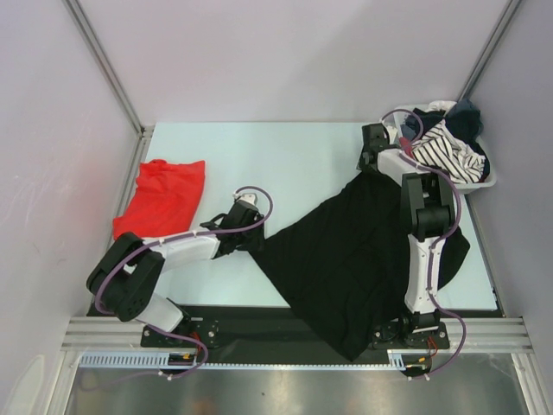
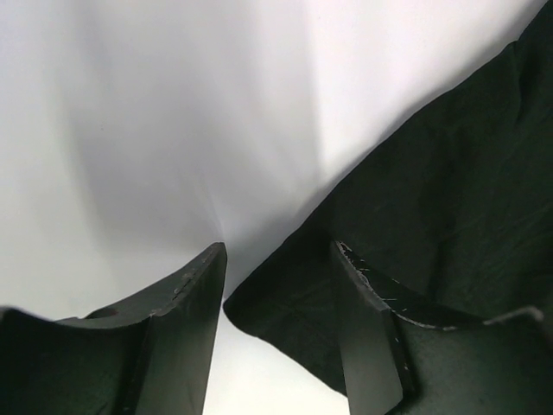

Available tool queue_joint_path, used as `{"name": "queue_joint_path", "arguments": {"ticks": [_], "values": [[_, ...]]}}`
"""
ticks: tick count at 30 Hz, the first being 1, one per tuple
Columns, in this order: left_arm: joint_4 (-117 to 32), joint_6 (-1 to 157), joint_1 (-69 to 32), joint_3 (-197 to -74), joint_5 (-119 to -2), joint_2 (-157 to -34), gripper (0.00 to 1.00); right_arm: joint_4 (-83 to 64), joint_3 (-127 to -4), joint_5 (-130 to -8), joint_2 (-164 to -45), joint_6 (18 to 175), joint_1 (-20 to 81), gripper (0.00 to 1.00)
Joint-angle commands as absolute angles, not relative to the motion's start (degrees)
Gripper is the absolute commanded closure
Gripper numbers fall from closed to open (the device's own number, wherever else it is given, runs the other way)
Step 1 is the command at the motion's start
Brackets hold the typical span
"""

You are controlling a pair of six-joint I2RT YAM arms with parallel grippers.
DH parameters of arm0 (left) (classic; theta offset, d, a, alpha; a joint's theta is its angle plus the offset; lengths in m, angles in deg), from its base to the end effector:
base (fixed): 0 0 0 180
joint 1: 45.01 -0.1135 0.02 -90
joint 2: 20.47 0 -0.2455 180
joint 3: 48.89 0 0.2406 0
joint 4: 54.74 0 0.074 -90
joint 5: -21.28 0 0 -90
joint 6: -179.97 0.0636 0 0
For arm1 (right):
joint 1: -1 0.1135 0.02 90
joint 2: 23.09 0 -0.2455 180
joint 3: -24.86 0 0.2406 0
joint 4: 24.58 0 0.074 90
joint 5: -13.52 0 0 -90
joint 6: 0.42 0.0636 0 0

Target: Fold and stack the tank tops

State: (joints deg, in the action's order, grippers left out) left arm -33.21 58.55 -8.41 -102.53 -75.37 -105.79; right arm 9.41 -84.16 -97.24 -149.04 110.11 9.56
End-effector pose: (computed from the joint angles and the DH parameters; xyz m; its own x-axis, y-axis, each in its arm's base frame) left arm 0.2347 -0.1651 0.1220 -0.8284 -0.0298 -0.5594 0.1227 0.9647 -0.2331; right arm 0.4765 0.0489 0.1386 -0.6902 0.2277 -0.6869 0.3458 0.9376 -0.0366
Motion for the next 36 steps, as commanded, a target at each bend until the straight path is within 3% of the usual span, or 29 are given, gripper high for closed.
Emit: {"name": "queue_joint_path", "arguments": {"ticks": [1,4,8,10,11,13,14,25,30,31,32,33,36], "values": [[-31.7,59.6,-8.9,-103.3,-73.6,-108.3,0.43,13.8,-89.8,-99.4,-151.2,110.5,9.9,0.44],[-32.4,59.6,-8.9,-103.3,-72.9,-109.8,0.45,17.6,-94.9,-99.9,-154.8,110.7,9.9,0.49],[-33.2,59.6,-8.9,-102.9,-71.9,-110.8,0.56,17.9,-95.0,-99.8,-154.8,110.1,9.9,0.72],[-32.8,59.6,-8.9,-102.8,-71.4,-110.9,0.65,18.4,-95.3,-99.7,-154.3,109.9,9.9,0.79],[-32.7,59.7,-8.9,-102.6,-71.4,-110.7,0.7,18.3,-95.3,-99.5,-154.3,109.8,9.9,0.89],[-32.5,59.8,-8.9,-102.3,-71.4,-110.3,0.92,18.3,-95.2,-98.9,-153.9,109.6,9.9,1.0],[-32.4,59.7,-8.9,-102.3,-71.9,-110.1,1.0,17.8,-95.3,-98.1,-153.6,109.6,10.0,1.0],[-31.2,61.1,-20.0,-102.8,-69.2,-107.8,1.0,8.9,-96.4,-83.3,-152.6,116.9,8.7,1.0],[-30.3,61.7,-23.7,-103.8,-64.7,-106.5,1.0,10.7,-104.8,-81.6,-156.2,118.8,8.8,1.0],[-30.3,62.4,-23.8,-104.1,-63.7,-106.7,0.95,13.7,-107.1,-82.1,-156.9,118.5,8.7,1.0],[-30.7,62.3,-23.7,-103.8,-63.0,-106.4,0.81,14.4,-108.3,-82.2,-157.3,118.4,8.6,1.0],[-31.4,62.2,-23.6,-102.5,-61.5,-106.2,0.53,14.6,-108.8,-82.0,-157.2,118.2,8.5,1.0],[-34.1,62.5,-23.0,-100.2,-59.7,-104.5,0.31,14.6,-107.0,-82.4,-156.0,117.9,8.1,1.0]]}}
